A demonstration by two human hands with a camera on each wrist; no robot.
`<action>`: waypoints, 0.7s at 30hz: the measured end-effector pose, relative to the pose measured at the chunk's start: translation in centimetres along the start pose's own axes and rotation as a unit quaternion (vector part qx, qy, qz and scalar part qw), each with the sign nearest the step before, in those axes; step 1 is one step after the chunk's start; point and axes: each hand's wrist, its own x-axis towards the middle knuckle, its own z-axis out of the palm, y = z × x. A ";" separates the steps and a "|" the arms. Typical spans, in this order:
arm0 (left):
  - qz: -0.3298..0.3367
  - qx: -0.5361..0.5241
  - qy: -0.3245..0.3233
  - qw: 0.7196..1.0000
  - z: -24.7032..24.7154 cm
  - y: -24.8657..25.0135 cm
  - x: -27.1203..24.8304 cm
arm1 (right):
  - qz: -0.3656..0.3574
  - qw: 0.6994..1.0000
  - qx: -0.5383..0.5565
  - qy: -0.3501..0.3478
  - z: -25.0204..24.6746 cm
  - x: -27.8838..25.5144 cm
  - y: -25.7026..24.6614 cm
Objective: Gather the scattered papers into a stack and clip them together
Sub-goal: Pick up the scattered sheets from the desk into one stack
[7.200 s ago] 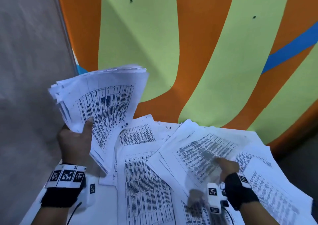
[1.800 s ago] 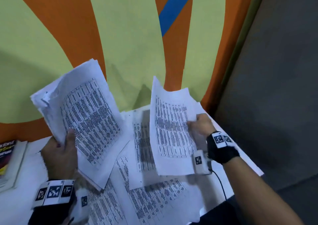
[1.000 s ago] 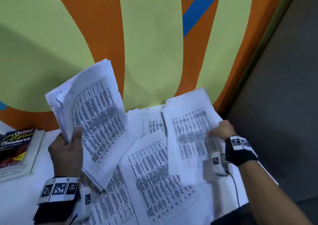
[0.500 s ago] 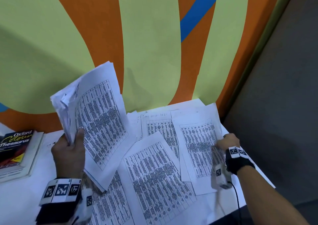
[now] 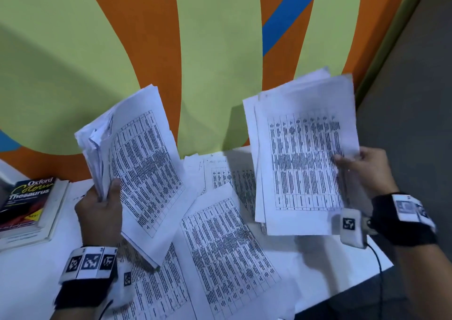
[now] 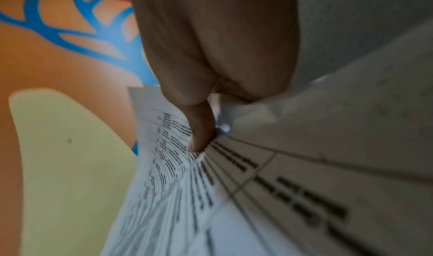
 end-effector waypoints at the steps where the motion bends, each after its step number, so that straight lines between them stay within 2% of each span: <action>1: 0.003 0.005 0.000 1.000 -0.2 0.2 0.0 | 0.018 0.999 0.035 -0.021 0.3 -0.6 -1.0; 3: 0.013 0.013 0.005 1.000 -0.5 0.4 -0.1 | 0.076 0.993 0.061 -0.065 1.7 -1.3 -1.3; 5: 0.017 0.018 0.010 1.000 -0.9 0.4 -0.1 | 0.132 0.984 -0.003 -0.118 4.2 -1.9 0.1; 7: 0.009 0.020 0.018 1.000 -1.2 0.3 0.0 | 0.157 0.968 -0.082 -0.179 7.4 -3.7 1.9; 10: 0.009 0.021 0.035 0.999 -2.1 0.0 0.0 | 0.183 0.944 -0.107 -0.253 12.4 -7.0 4.1; 13: 0.009 0.025 0.048 0.998 -3.4 -0.3 0.2 | 0.160 0.942 -0.168 -0.242 16.0 -8.2 5.8; 17: 0.005 0.027 0.072 0.997 -5.0 -1.7 0.5 | 0.098 0.916 -0.305 -0.242 18.6 -9.0 6.9; 21: 0.004 0.038 0.085 0.996 -6.1 -2.7 0.4 | 0.090 0.907 -0.320 -0.258 19.7 -9.8 7.2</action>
